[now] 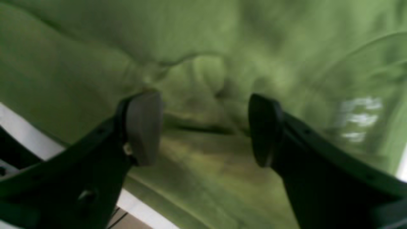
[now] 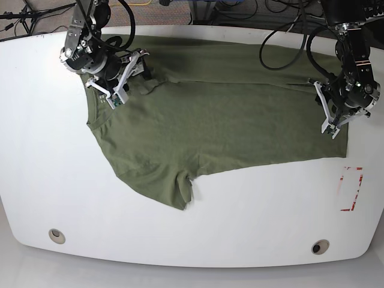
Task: Fold the T-shirt properly
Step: 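Move both grippers onto the shirt body and grasp the fabric, then adjust the right gripper's grasp near the shirt collar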
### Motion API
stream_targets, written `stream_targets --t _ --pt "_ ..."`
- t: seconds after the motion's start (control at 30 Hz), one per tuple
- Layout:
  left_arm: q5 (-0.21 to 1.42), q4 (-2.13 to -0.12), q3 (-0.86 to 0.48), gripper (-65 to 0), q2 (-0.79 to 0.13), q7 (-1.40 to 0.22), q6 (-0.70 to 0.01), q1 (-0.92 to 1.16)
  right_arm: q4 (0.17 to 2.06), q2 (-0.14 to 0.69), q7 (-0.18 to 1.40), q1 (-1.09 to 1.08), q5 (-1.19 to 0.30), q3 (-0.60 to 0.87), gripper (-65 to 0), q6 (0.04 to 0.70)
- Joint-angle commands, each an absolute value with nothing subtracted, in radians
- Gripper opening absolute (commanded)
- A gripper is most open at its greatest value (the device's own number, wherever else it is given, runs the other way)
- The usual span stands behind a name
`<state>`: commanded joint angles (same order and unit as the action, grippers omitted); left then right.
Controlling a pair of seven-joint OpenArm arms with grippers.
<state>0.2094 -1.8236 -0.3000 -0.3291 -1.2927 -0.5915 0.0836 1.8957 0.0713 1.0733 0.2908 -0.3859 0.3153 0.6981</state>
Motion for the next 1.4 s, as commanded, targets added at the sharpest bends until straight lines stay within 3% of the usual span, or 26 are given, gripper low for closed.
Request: stream_targets --t 0.1,0.2,0.47,1.03,1.17,1.4 --pt "0.209 -1.824 -0.300 -42.4 -0.329 -1.293 -0.591 0.084 1.870 0.071 1.058 0.285 -0.386 0.315 -25.2 0.698" --pt "0.209 -1.824 -0.300 -42.4 -0.329 -1.293 -0.591 0.084 1.859 0.074 1.058 0.277 -0.386 0.314 -31.4 0.698" --pt "0.209 -1.822 -0.300 -42.4 -0.329 -1.293 -0.590 0.084 1.860 0.079 1.058 0.262 -0.387 0.312 -63.1 0.698" --pt "0.209 -1.822 -0.300 -42.4 -0.329 -1.293 -0.590 0.084 1.919 0.119 1.058 0.214 -0.387 0.148 -62.8 0.698" --pt "0.209 -1.822 -0.300 -42.4 -0.329 -1.293 -0.590 0.087 1.917 0.120 1.058 0.196 -0.387 0.145 -58.3 0.698" --pt "0.209 -1.822 -0.300 -42.4 -0.329 -1.293 -0.590 0.090 1.916 0.153 1.058 0.174 -0.386 0.150 -39.3 0.698"
